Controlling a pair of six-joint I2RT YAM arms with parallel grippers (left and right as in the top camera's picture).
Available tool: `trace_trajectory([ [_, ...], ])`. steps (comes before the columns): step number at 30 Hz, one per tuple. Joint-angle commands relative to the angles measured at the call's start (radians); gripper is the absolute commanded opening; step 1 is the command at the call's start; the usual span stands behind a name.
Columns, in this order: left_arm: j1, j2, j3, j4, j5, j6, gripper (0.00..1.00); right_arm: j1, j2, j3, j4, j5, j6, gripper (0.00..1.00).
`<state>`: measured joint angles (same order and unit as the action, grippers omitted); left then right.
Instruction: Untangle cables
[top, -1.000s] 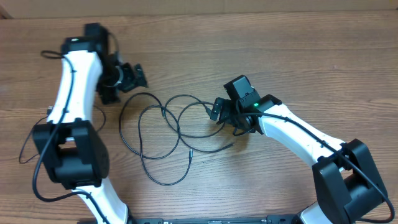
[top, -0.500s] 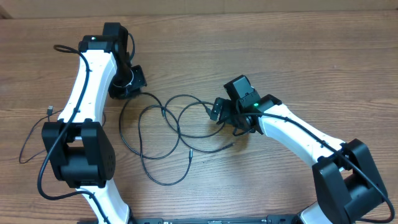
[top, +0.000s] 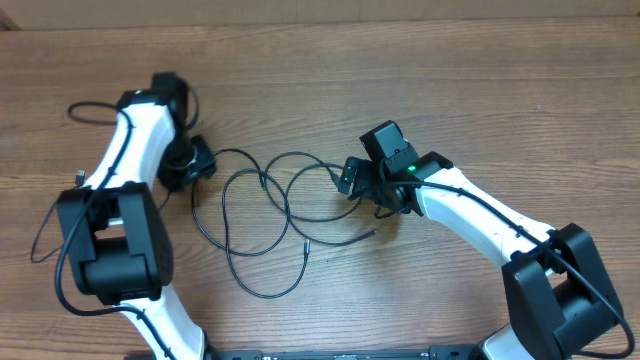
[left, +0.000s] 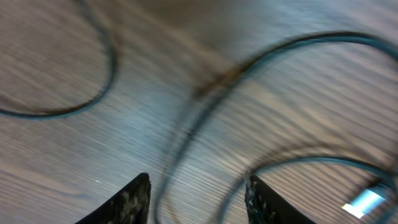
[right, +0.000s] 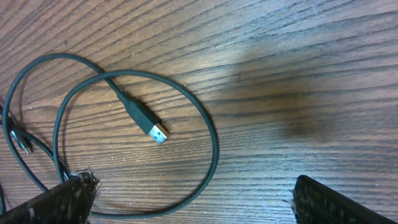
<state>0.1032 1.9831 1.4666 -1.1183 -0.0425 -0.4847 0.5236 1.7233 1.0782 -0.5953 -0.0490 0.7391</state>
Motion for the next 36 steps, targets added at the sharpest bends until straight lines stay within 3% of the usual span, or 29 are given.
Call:
trace_trajectory([
  [1, 0.074, 0.001, -0.06, 0.025, -0.017, 0.005, 0.49, -0.002, -0.021, 0.01, 0.003, -0.005, -0.008, 1.0],
  [10, 0.187, 0.001, -0.207, 0.219, -0.044, 0.055, 0.53, -0.002, -0.021, 0.01, 0.003, -0.005, -0.008, 1.0],
  [18, 0.284, 0.002, -0.214, 0.391, -0.198, 0.051, 0.53, -0.002, -0.021, 0.01, 0.003, -0.005, -0.008, 1.0],
  [28, 0.425, 0.006, -0.214, 0.503, -0.2, 0.055, 0.53, -0.002, -0.021, 0.01, 0.003, -0.005, -0.008, 1.0],
  [33, 0.48, 0.006, -0.213, 0.568, 0.029, 0.138, 0.62, -0.002, -0.021, 0.01, 0.003, -0.005, -0.008, 1.0],
  [36, 0.492, 0.006, -0.196, 0.56, 0.089, 0.142, 0.69, -0.002, -0.021, 0.01, 0.003, -0.005, -0.008, 1.0],
])
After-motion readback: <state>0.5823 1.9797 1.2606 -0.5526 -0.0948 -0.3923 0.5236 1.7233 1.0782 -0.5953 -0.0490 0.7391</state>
